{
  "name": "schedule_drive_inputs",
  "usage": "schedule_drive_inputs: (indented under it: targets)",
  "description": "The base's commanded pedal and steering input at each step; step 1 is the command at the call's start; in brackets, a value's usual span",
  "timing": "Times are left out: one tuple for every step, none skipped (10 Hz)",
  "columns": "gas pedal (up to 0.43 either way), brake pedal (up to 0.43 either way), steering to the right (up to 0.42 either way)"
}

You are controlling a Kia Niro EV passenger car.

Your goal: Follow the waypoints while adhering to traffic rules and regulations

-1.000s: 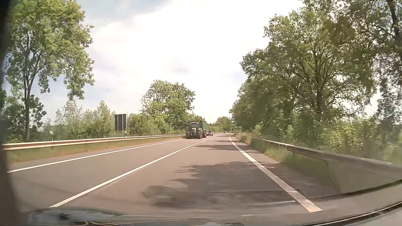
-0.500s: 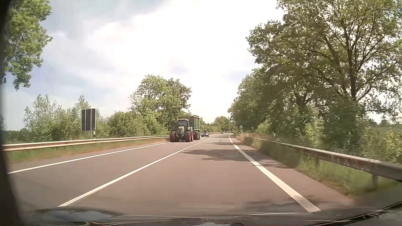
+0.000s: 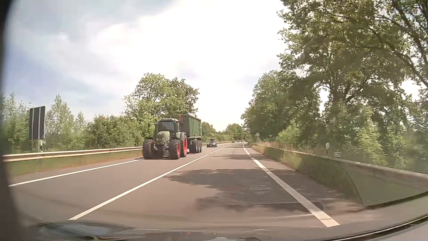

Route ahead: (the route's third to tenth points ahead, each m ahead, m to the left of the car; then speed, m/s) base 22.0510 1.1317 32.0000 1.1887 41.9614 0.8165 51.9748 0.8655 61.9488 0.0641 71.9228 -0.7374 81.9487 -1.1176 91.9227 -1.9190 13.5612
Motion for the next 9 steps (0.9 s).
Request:
schedule_drive_inputs:
  targets:
    - [0.189,0.0,0.005]
    - [0.189,0.0,0.005]
    - [0.209,0.0,0.005]
    - [0.22,0.0,0.005]
    - [0.24,0.0,0.005]
    - [0.248,0.0,0.005]
    - [0.268,0.0,0.005]
    - [0.28,0.0,0.005]
    - [0.287,0.0,0.005]
